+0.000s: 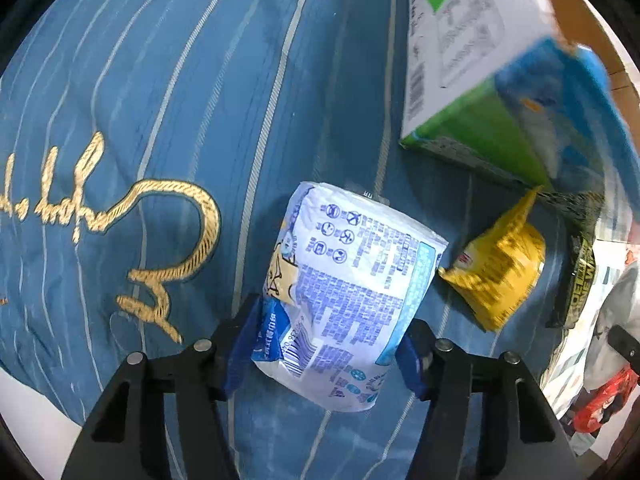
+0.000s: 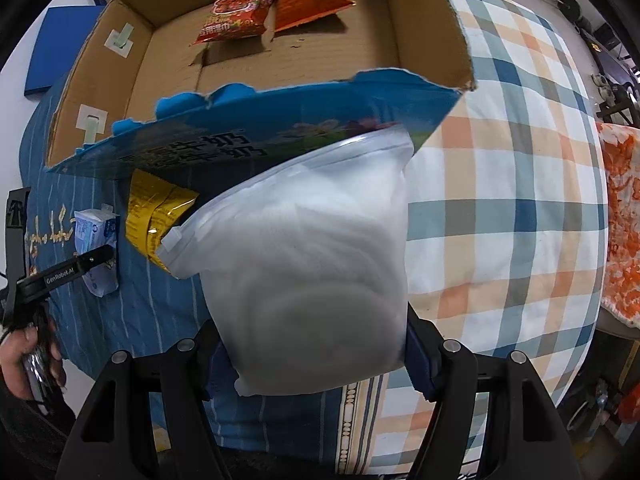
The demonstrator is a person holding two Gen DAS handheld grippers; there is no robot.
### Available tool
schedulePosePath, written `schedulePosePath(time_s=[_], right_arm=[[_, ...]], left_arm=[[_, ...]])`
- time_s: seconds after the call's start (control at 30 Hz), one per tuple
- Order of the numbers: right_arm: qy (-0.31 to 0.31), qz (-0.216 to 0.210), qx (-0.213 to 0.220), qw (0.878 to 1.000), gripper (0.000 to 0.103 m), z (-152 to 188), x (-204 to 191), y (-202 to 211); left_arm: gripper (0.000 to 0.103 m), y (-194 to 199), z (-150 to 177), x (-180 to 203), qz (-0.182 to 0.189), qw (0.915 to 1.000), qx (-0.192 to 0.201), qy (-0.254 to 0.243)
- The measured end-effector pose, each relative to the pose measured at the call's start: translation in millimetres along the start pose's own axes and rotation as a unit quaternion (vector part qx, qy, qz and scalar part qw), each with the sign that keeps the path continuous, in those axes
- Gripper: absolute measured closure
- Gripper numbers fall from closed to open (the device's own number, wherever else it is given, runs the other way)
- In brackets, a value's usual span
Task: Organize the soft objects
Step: 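Carry the white bag and milk packet over the box with both tools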
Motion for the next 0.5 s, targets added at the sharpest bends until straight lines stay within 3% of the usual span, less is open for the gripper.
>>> schedulePosePath(time_s=[0.23,0.33,0.5], right_arm=[[0.001,-0.01,0.014,1.0,0.03,4,-12,23],[0.004,0.016,0.027,0.999,0.03,9,-17,36],[0.003,0.005,0.034,0.999,0.03,22,-31,53]], left_arm=[[0.045,39,35,4,-0.006,0.9991,0.041,0.003],[0.045,63,50,23,-0.006,0.9977,0.067,-0.005],[0.045,118,55,68,0.002,0.9928,0.117,-0.026]])
Point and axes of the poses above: each gripper's, at about its wrist camera, not at the fingertips, and y roughly against the way its jaws point, x to its right, z to its underside, the point moved 8 cm from there along -y, roughly the way its jaws point, and after that the axes turned 4 degrees about -z, right-handed, at the moved point
